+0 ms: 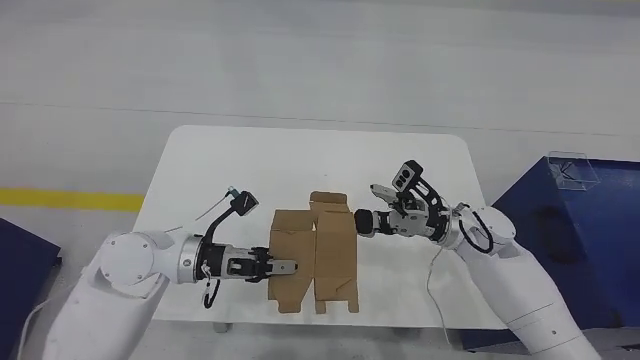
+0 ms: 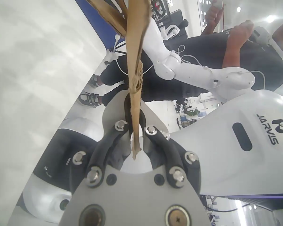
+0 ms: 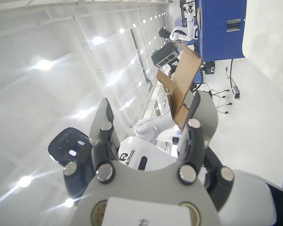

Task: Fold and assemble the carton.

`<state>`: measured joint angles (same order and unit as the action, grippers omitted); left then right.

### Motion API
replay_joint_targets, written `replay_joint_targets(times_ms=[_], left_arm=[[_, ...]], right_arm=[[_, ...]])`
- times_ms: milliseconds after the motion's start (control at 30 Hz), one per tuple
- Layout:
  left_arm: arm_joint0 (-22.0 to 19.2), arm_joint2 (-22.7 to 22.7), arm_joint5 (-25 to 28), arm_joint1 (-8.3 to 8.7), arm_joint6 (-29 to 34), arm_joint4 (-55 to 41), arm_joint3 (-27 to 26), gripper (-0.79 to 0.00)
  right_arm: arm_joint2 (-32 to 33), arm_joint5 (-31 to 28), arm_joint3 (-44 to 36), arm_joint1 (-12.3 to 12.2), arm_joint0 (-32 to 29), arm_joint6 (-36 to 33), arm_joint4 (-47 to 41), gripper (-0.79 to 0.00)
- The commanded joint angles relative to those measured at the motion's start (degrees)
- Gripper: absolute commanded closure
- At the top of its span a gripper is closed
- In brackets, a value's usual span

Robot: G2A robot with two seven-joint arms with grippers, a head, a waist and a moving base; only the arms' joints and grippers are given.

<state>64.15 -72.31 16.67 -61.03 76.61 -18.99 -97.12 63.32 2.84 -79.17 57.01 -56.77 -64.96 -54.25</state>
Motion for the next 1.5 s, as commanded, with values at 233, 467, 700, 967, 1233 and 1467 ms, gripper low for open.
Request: replay_joint_targets(times_ms=[233, 467, 700, 967, 1233, 1467], left_arm=[[0.54, -0.06, -0.08, 0.49, 0.24, -0.43, -0.62, 0.0], [0.31, -0.07, -0.52, 0.85, 0.74, -0.79, -0.15, -0.382], [-1.82, -1.1, -5.55, 1.6, 3.14, 2.5, 2.68, -0.785], [-1.59, -1.04, -5.71, 1.56, 2.84, 1.83, 2.72, -0.785], [3.14, -8.51, 5.36, 2.37, -11.83, 10.0, -2.78, -0.785], [13.3, -7.98, 7.73, 2.32, -34.29, 48.97, -19.47, -0.785]], right_arm=[[-2.4, -4.14, -1.96, 0.76, 0.29, 4.53, 8.81, 0.0], [-2.79, -4.07, -2.1, 1.25, 0.88, 4.21, 9.39, 0.0], [1.57, -6.06, -2.6, 0.82, -0.48, 4.87, 7.87, 0.0], [1.63, -6.19, -2.71, 0.82, -0.55, 5.26, 8.15, 0.0], [6.24, -8.48, -6.7, 0.32, -4.41, 9.0, 8.02, 0.0], [7.04, -10.35, -7.94, 0.72, -6.35, 11.86, 6.61, 0.0]])
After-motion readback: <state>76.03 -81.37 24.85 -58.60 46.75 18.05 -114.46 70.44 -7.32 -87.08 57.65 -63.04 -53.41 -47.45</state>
